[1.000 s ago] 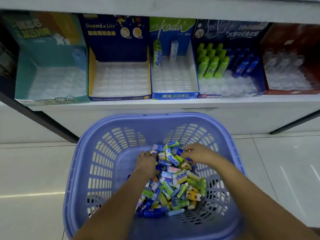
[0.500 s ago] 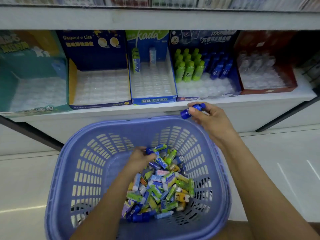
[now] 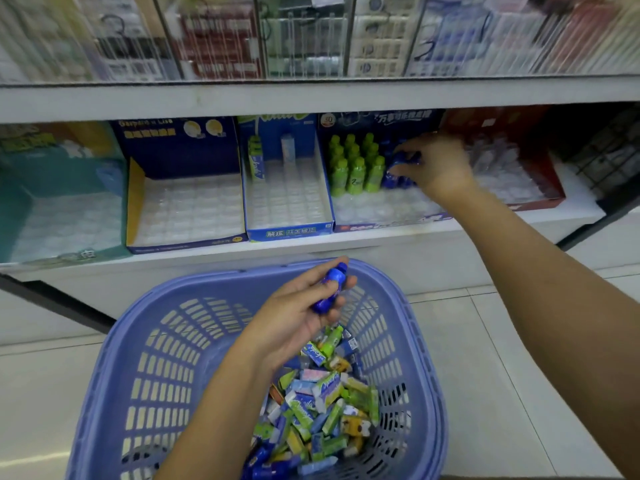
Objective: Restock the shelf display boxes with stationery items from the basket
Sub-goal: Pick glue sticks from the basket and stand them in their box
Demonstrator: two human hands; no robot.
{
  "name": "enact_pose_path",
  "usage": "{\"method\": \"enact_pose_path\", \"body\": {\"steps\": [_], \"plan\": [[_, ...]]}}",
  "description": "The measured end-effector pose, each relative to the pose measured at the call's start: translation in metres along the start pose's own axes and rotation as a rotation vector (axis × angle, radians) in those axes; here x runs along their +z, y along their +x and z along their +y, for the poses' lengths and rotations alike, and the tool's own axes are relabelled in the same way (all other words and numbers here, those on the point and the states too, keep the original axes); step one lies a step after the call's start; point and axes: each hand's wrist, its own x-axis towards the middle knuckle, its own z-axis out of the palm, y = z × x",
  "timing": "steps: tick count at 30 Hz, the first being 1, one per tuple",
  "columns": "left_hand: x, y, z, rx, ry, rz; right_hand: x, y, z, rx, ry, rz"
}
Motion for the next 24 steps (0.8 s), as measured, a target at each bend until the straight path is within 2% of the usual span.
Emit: {"method": "enact_pose_path", "body": {"steps": [8, 16, 22, 24], "plan": [[-0.007, 0.002, 0.000, 0.033, 0.112, 0.033, -0.014, 0.021, 0.003, -0.058, -0.126, -0.176], [-0.004, 0.009, 0.002, -0.003, 0.111, 0.101, 0.002, 0.021, 0.008, -0.002, -0.179, -0.136], [0.023, 0.014, 0.011, 0.093, 0.028, 0.097, -0.001, 0.024, 0.003, 0.043, -0.277, -0.234], [0.032, 0.019, 0.013, 0.164, 0.063, 0.146, 0.002, 0.009, -0.004, 0.028, -0.239, -0.158]]}}
